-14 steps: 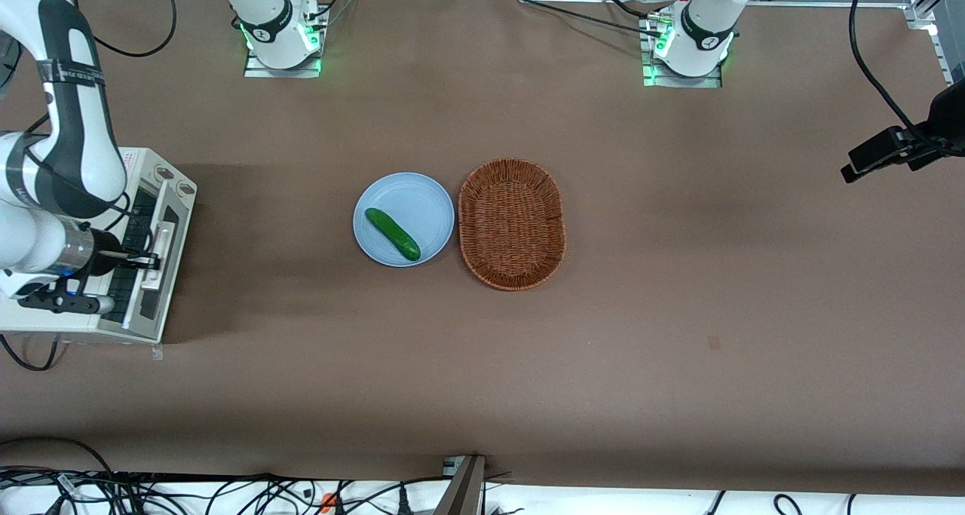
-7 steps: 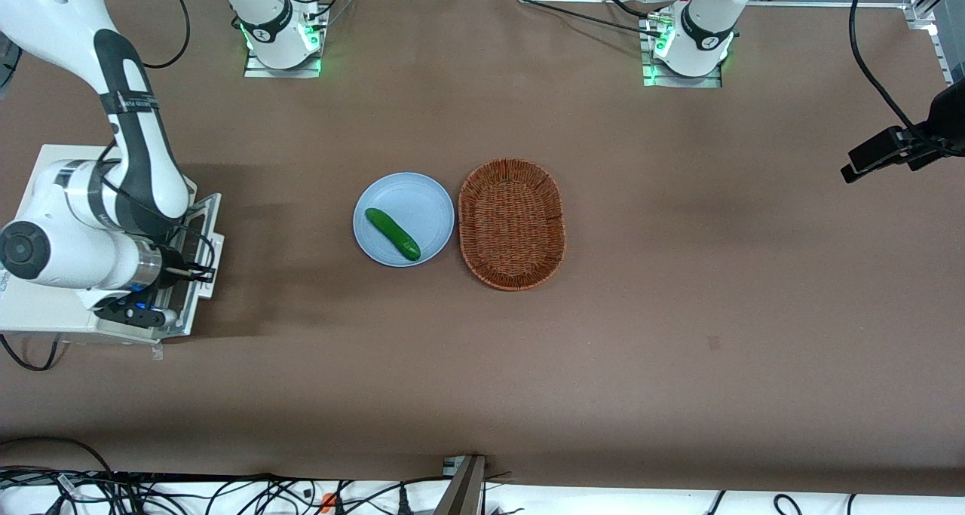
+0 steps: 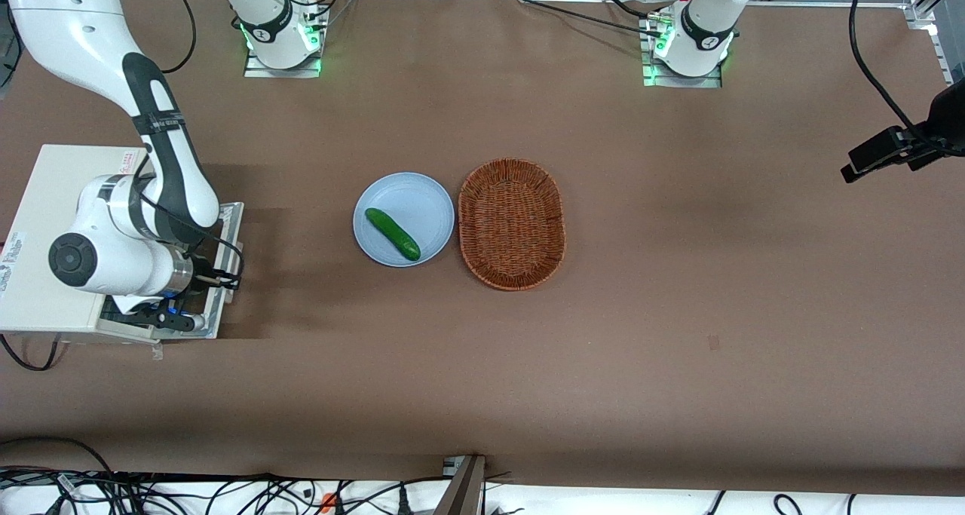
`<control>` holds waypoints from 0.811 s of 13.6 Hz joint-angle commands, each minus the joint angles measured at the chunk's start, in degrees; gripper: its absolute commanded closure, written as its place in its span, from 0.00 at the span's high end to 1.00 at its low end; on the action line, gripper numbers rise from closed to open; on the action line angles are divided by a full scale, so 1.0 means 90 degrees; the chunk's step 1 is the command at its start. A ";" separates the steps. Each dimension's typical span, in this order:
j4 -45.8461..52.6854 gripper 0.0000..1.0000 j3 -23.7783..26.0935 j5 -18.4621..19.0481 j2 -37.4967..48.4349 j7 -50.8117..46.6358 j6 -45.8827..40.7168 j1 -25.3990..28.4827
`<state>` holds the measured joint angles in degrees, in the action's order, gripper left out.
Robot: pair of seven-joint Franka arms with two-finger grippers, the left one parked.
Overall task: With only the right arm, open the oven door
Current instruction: 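Swing the door down and open with the right gripper, pulling away from the oven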
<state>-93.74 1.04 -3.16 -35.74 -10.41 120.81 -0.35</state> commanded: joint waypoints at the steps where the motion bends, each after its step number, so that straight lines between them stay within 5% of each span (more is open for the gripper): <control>1: -0.0111 0.00 -0.0243 0.0293 -0.0198 -0.0064 0.0238 -0.0049; 4: -0.0111 0.00 -0.0233 0.0283 -0.0287 -0.0502 0.0356 0.0087; 10: 0.0171 0.03 -0.0233 -0.0488 -0.0219 -0.1830 0.0395 0.0994; 11: 0.0249 0.42 -0.0233 -0.0479 -0.0189 -0.1822 0.0376 0.1054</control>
<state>-91.95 0.05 -6.27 -38.72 -25.10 124.52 6.82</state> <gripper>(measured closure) 0.969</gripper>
